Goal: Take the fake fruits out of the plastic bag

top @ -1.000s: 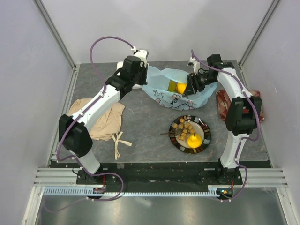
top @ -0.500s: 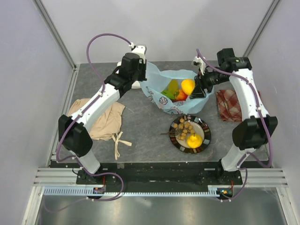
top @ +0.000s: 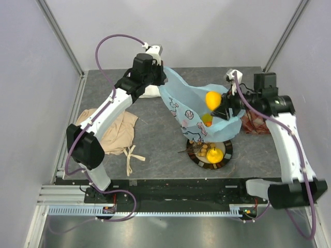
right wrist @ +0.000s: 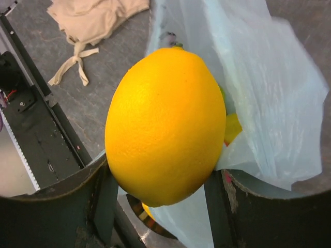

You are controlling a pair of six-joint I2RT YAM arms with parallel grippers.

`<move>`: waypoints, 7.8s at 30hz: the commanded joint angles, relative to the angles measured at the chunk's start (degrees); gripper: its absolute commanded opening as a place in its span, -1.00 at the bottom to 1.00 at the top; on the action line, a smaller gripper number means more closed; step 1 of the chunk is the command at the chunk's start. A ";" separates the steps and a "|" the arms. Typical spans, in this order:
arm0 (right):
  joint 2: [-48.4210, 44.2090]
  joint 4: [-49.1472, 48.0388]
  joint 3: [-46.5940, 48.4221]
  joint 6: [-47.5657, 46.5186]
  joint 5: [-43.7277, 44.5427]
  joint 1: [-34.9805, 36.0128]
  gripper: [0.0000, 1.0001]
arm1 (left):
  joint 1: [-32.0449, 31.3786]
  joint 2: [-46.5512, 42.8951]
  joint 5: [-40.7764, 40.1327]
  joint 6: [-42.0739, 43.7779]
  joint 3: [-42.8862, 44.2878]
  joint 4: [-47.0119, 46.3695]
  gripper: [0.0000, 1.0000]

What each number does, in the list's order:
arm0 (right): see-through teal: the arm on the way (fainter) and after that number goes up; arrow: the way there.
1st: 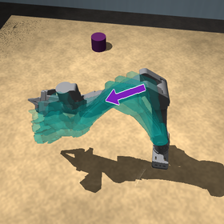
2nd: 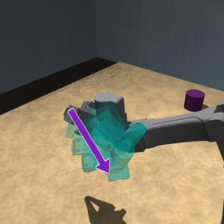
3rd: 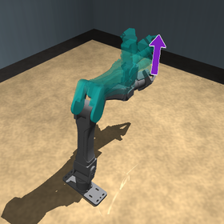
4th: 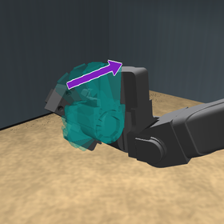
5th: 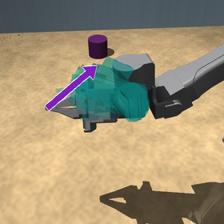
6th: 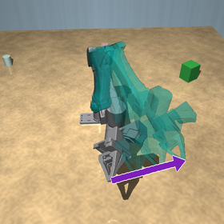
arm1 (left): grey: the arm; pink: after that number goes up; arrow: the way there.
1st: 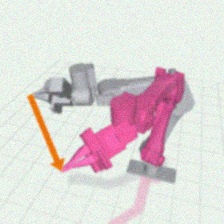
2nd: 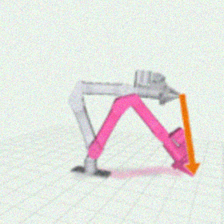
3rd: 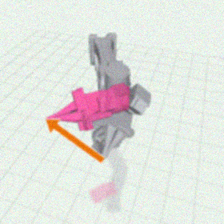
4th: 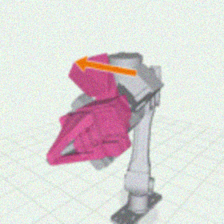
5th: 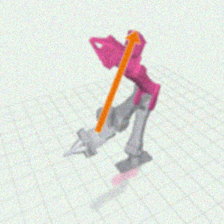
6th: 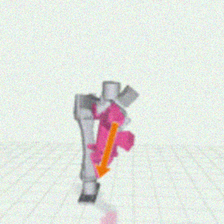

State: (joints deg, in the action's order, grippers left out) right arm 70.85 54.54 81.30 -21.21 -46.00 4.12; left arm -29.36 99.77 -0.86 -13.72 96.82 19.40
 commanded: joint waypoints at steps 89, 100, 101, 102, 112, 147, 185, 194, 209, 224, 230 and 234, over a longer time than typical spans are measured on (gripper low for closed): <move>48.15 -13.76 17.32 -14.57 15.24 10.82 0.67 | 0.10 1.40 8.16 -4.83 -6.11 -0.32 -0.94; 52.64 -18.95 17.84 -8.94 22.26 12.93 0.76 | 0.10 2.36 7.72 -4.30 -5.23 -0.24 -0.93; 52.55 -19.21 17.84 -8.76 22.44 12.84 0.69 | 0.10 2.28 7.63 -4.30 -5.15 -0.32 -0.93; 52.20 -19.39 17.93 -8.58 22.53 12.93 0.61 | 0.10 2.28 7.46 -4.30 -5.23 -0.33 -0.93; 38.51 -15.80 17.23 -4.55 19.38 12.93 -0.15 | 0.10 2.45 7.63 -4.74 -5.50 -0.94 -0.92; 10.53 -4.08 -20.92 -12.54 24.46 2.38 -0.12 | 0.54 -0.89 5.17 -0.96 -7.69 -1.99 -0.91; 22.75 -5.59 4.02 -12.10 14.18 3.61 0.96 | 0.54 -0.80 16.95 -2.02 -5.50 -0.77 -0.97; 39.00 -16.74 16.41 -8.24 12.25 13.19 0.50 | 0.54 0.95 15.46 -1.32 -0.40 -0.85 -0.97; 55.45 -42.50 26.81 16.20 19.10 12.31 0.69 | 0.54 0.60 14.75 2.29 -3.82 0.29 -0.97; 61.78 -41.46 25.67 12.87 24.55 16.18 0.96 | 0.54 0.87 12.29 3.34 -5.23 0.20 -0.97; 61.95 -39.95 25.31 11.37 23.68 16.18 0.86 | 0.62 1.13 11.32 3.61 -5.23 0.20 -0.97; 62.22 -40.04 26.37 12.60 24.28 16.18 0.57 | 0.62 1.22 11.15 3.87 -5.06 0.20 -0.97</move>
State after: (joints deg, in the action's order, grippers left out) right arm 133.16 14.48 106.72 -9.04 -22.33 20.38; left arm -28.97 101.45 11.60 -12.29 91.44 20.67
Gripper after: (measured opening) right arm 0.838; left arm 0.023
